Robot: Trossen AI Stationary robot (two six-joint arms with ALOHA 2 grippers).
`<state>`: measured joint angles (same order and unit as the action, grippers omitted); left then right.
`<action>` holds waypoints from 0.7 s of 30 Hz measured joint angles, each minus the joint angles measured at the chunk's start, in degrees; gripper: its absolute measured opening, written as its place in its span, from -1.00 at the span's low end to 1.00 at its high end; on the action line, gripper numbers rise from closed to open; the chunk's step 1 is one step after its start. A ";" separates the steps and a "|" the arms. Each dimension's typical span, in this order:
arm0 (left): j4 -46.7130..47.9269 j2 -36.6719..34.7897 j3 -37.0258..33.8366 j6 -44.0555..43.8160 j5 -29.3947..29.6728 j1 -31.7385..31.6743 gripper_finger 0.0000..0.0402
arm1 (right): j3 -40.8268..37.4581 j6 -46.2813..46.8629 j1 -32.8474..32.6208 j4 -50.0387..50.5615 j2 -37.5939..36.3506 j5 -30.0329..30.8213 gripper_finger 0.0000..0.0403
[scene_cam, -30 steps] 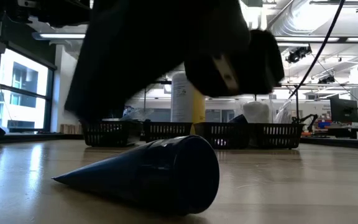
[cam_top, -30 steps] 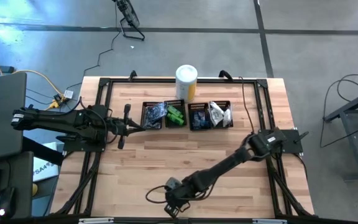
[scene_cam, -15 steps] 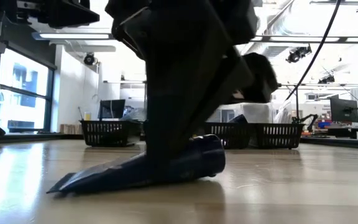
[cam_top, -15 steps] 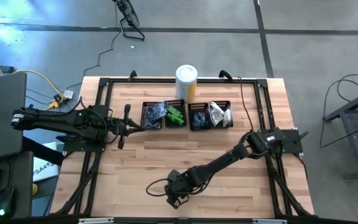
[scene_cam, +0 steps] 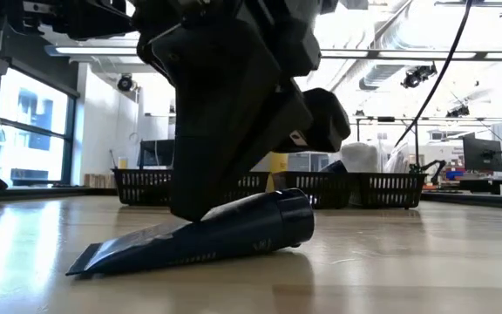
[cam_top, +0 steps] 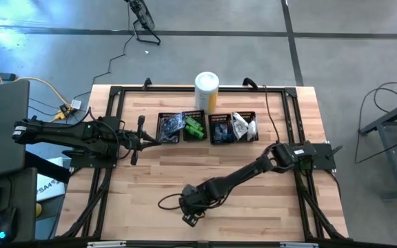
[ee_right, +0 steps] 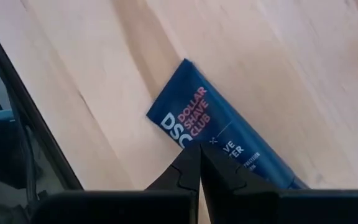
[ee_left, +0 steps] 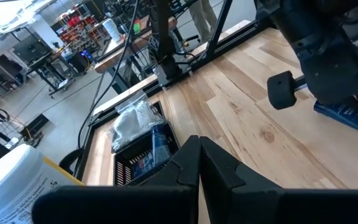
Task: Pick & Place Travel size toiletries
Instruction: Put the shave cream into the middle right black bin
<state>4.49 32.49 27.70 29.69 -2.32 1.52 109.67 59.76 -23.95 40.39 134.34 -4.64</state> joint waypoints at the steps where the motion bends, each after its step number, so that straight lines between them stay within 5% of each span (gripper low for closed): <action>1: 0.00 0.00 0.00 -0.02 -0.01 0.00 -0.97 | -0.01 -0.06 0.15 0.04 0.01 -0.11 -0.98; 21: 0.46 0.00 -0.02 0.00 -0.05 0.00 -0.97 | -1.58 -12.66 2.69 -5.64 -4.23 2.79 -0.98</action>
<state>4.96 32.49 27.68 29.69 -2.37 1.52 108.08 47.09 -21.26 34.75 130.11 -1.85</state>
